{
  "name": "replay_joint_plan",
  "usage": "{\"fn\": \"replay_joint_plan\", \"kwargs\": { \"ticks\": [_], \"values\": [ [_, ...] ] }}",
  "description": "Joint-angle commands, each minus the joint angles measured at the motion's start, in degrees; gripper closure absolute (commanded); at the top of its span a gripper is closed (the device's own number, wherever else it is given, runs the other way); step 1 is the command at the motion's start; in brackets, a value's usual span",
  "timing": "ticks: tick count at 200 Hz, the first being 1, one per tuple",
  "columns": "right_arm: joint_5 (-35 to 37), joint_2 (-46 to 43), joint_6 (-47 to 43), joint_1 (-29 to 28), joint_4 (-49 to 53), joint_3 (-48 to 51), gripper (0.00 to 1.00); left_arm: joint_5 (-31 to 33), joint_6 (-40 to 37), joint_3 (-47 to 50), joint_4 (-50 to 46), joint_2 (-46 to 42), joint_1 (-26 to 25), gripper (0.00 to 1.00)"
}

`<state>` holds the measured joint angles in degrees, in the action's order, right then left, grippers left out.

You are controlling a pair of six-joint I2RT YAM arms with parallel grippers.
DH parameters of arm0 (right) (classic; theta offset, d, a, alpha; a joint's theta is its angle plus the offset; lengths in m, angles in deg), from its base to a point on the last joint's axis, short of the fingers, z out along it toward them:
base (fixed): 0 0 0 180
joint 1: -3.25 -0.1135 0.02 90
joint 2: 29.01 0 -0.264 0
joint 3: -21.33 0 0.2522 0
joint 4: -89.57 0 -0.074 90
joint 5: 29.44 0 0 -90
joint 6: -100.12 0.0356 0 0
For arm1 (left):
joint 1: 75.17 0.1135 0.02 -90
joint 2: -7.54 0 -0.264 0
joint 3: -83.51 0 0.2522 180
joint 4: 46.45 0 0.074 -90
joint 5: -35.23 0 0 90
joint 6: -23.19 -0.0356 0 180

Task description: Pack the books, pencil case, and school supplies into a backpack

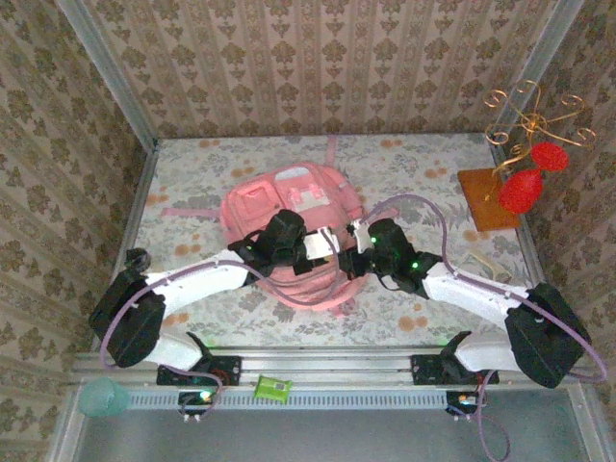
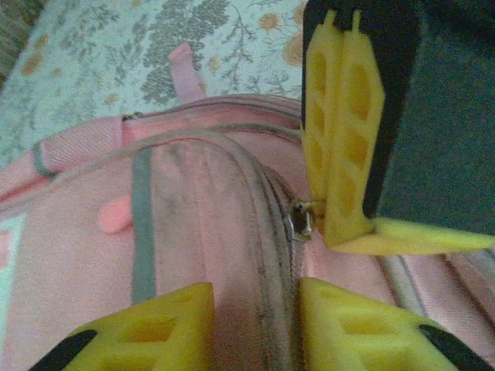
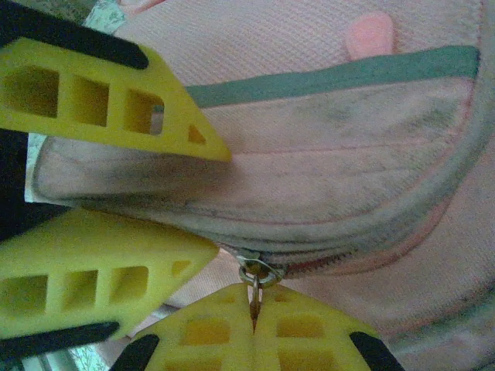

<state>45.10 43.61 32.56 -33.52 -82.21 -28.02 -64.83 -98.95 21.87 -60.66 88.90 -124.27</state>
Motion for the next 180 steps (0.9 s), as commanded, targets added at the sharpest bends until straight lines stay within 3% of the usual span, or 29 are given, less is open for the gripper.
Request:
{"fn": "replay_joint_plan", "kwargs": {
  "ticks": [1,17,76,102,149,180],
  "values": [
    [-1.96,-3.52,-2.26,0.18,-2.64,0.92,1.00,-0.75,-1.91,0.81,-3.58,-1.29,2.99,0.82],
    [-0.95,-3.87,-2.59,0.80,-2.21,1.23,1.00,-3.38,-3.93,2.06,-3.80,-2.91,4.64,1.00],
    [15.47,-2.62,-2.84,1.59,8.47,-3.76,1.00,-10.24,-9.62,6.31,-3.75,-7.58,8.29,1.00],
    [19.40,-1.39,-4.49,4.13,13.12,-6.40,1.00,-12.47,-10.84,8.76,-3.01,-10.21,9.51,1.00],
    [18.46,6.79,-5.35,8.31,12.04,-12.03,1.00,-16.48,-11.59,13.73,-2.14,-15.94,11.65,1.00],
    [10.40,10.65,-7.42,9.39,7.05,-12.55,1.00,-17.53,-12.47,13.82,-2.74,-15.11,12.89,1.00]
  ]
}}
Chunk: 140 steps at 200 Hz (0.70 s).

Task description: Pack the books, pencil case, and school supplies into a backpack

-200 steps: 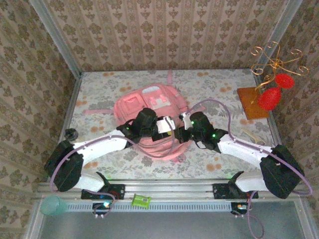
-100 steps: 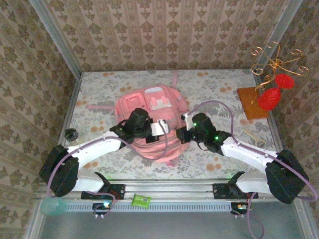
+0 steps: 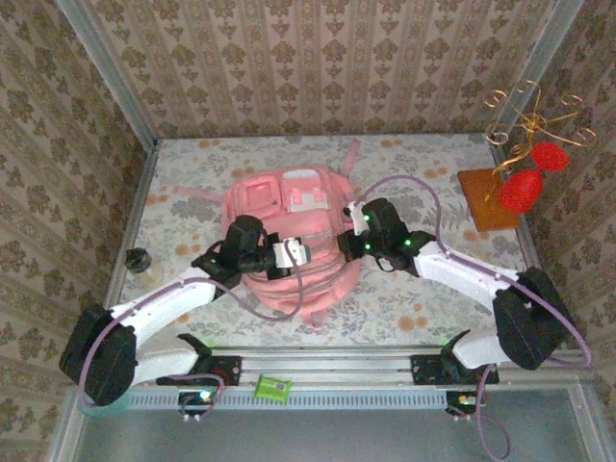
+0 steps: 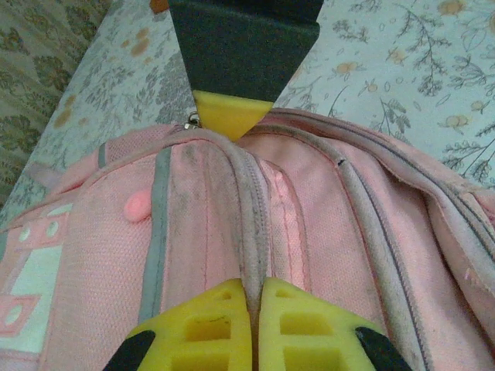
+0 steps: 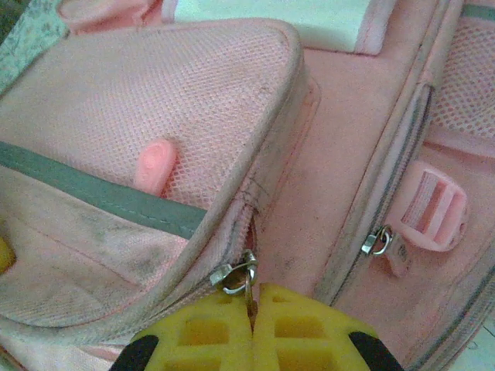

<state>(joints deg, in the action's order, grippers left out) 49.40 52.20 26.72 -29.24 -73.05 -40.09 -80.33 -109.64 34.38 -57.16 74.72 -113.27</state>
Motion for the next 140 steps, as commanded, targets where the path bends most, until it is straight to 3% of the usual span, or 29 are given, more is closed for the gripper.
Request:
{"fn": "replay_joint_plan", "kwargs": {
  "ticks": [1,20,31,44,63,107,140],
  "values": [
    [5.64,2.04,-1.71,5.09,-2.33,-0.45,1.00,-1.95,-1.75,1.30,-6.18,-0.87,1.89,1.00],
    [-0.12,0.25,-0.96,5.07,-6.45,1.58,1.00,0.68,-0.06,1.15,-4.06,-0.80,2.07,1.00],
    [-2.30,-1.03,0.37,4.77,-8.32,3.18,1.00,1.54,2.14,0.72,-2.99,-1.12,1.87,0.74],
    [-4.40,-3.42,1.96,4.18,-9.99,4.96,1.00,2.41,3.60,0.49,-2.63,-1.64,0.36,0.55],
    [-6.39,-5.64,3.84,2.66,-11.94,6.89,1.00,7.34,4.68,0.54,-1.22,-1.88,-3.54,0.41],
    [-6.93,-8.33,4.69,-1.55,-13.54,8.02,1.00,12.91,5.50,-3.95,-3.18,1.95,-8.70,0.30],
    [-9.30,-8.61,3.84,-3.92,-14.32,7.93,1.00,16.52,6.07,-6.67,-1.85,5.86,-11.19,0.34]
  ]
}}
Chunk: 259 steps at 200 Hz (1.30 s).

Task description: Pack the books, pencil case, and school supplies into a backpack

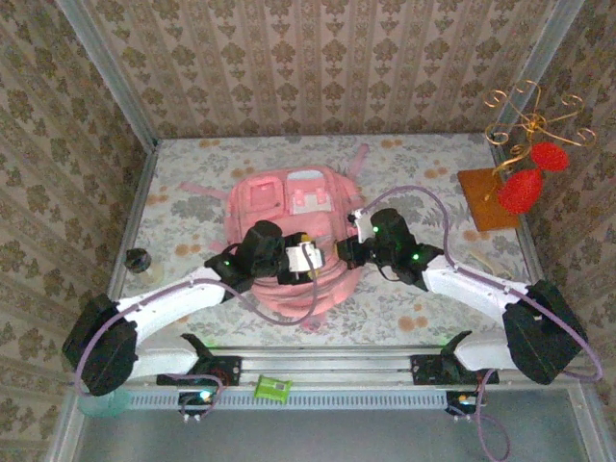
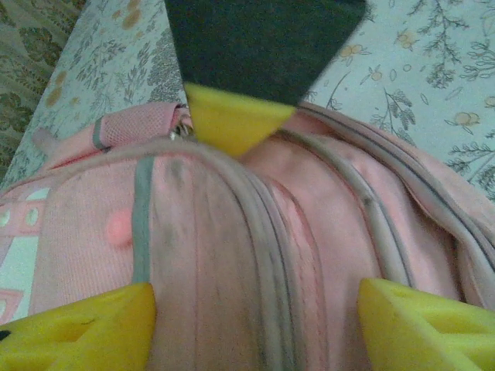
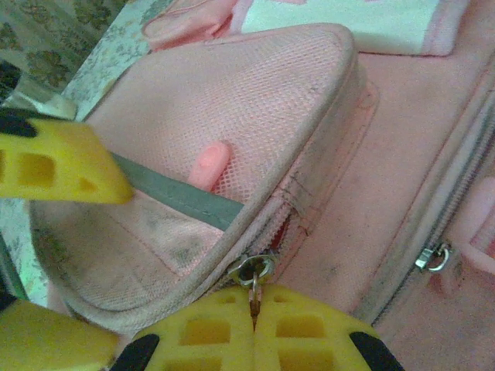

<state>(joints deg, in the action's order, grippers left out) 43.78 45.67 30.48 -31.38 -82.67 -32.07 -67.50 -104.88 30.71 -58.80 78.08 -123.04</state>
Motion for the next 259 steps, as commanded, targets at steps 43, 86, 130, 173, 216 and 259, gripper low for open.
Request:
{"fn": "replay_joint_plan", "kwargs": {
  "ticks": [43,86,130,173,216,259],
  "values": [
    [-7.43,-3.52,-3.87,-2.37,-5.54,1.88,1.00,5.16,-0.22,-4.90,-3.91,5.42,-1.23,0.70],
    [-4.02,-2.92,-8.52,2.11,-0.12,2.26,1.00,-2.19,-3.30,0.77,-5.34,-1.97,1.50,1.00],
    [0.77,0.56,-9.41,3.25,3.07,-2.25,1.00,-9.25,-5.97,6.94,-0.11,-7.61,4.50,1.00],
    [5.73,7.33,-9.03,3.99,5.65,-7.65,1.00,-13.24,-6.55,7.19,2.64,-6.28,6.21,1.00],
    [4.31,5.49,-10.54,5.33,9.89,-8.24,0.78,-8.08,-1.75,3.35,10.59,2.03,5.92,1.00],
    [18.24,-6.16,-6.79,7.62,20.15,-5.99,0.65,-10.12,-1.04,-3.83,12.67,14.04,3.50,0.87]
  ]
}}
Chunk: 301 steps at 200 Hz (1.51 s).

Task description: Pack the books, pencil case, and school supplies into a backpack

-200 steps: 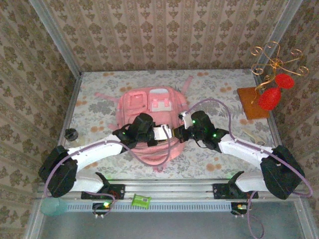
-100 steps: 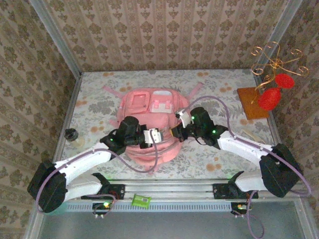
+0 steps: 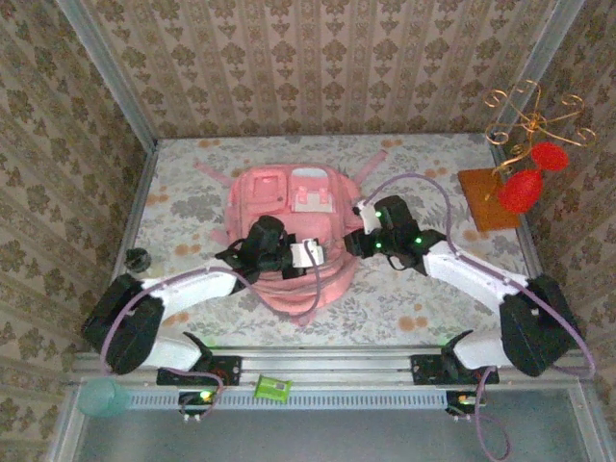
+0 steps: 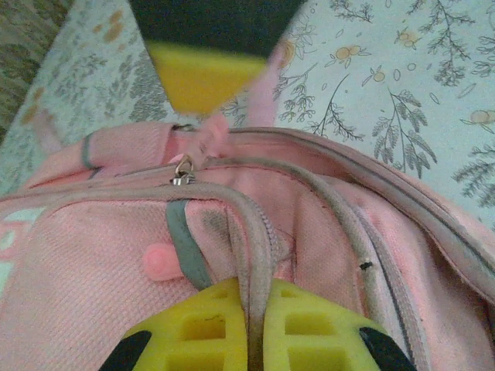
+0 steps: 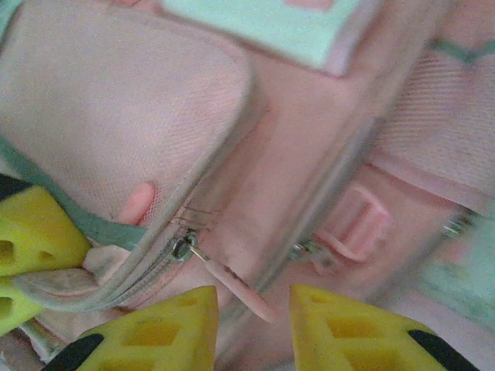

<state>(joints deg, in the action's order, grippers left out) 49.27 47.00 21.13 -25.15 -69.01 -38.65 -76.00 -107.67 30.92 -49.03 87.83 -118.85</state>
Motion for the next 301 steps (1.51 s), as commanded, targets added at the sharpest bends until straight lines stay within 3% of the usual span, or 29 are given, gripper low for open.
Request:
{"fn": "replay_joint_plan", "kwargs": {
  "ticks": [1,17,23,28,35,51,62,81,99,117,145,158,189,204,242,251,265,301],
  "values": [
    [13.25,-7.78,2.68,1.50,6.58,0.68,0.64,-1.62,1.89,-4.10,2.89,4.28,-0.70,0.85],
    [20.86,-11.62,3.66,2.24,6.86,2.12,0.56,-1.53,5.71,-3.45,4.93,2.44,-0.21,0.51],
    [23.78,-12.64,3.72,2.35,6.53,2.49,0.53,-1.61,8.09,-2.84,5.96,1.00,0.26,0.32],
    [26.42,-13.24,3.76,2.47,6.25,2.78,0.44,-1.47,10.40,-2.39,6.71,-0.51,0.77,0.23],
    [30.33,-13.72,3.85,2.69,5.81,3.03,0.30,-1.00,14.11,-1.69,7.76,-2.70,1.81,0.18],
    [37.20,-13.80,3.25,3.58,3.34,3.77,0.16,2.77,23.47,0.09,9.45,-8.05,4.65,0.14],
    [42.32,-13.44,2.81,4.32,0.96,4.45,0.01,9.65,29.36,1.79,10.13,-11.85,6.35,0.10],
    [50.96,-11.85,0.70,5.76,-4.41,6.41,0.00,26.33,35.76,4.23,6.95,-17.57,9.48,0.07],
    [53.99,-10.25,-3.64,7.92,-13.25,10.30,0.00,39.83,37.68,7.30,4.31,-21.18,14.09,0.03],
    [53.65,-8.30,-7.91,10.25,-25.84,16.62,0.00,44.46,37.55,11.68,6.50,-23.05,21.16,0.00],
    [43.90,-3.37,-6.08,17.93,-33.16,21.25,0.00,39.86,37.27,15.57,11.20,-20.07,31.11,0.00],
    [40.52,-2.74,-5.63,19.90,-31.35,20.23,0.00,38.48,35.91,16.60,15.09,-16.71,33.61,0.00],
    [33.98,-0.63,-7.67,21.75,-42.78,22.69,0.00,32.47,34.65,19.53,31.85,-4.97,37.94,0.00],
    [31.46,1.02,-8.42,22.78,-46.32,22.68,0.00,30.68,34.93,17.36,31.39,-2.43,38.23,0.00],
    [24.99,9.50,-7.61,25.50,-60.01,25.72,0.00,24.56,35.77,17.29,44.23,9.30,40.92,0.00],
    [24.71,11.76,-7.88,25.50,-62.00,25.54,0.00,24.25,36.79,16.51,39.71,7.85,41.17,0.00],
    [25.27,11.35,-7.25,25.57,-56.57,23.35,0.00,23.56,36.98,16.19,40.76,8.69,41.80,0.00],
    [25.18,11.54,-7.48,25.59,-57.72,23.66,0.00,23.43,37.35,16.11,40.40,8.50,42.17,0.00]
  ]
}}
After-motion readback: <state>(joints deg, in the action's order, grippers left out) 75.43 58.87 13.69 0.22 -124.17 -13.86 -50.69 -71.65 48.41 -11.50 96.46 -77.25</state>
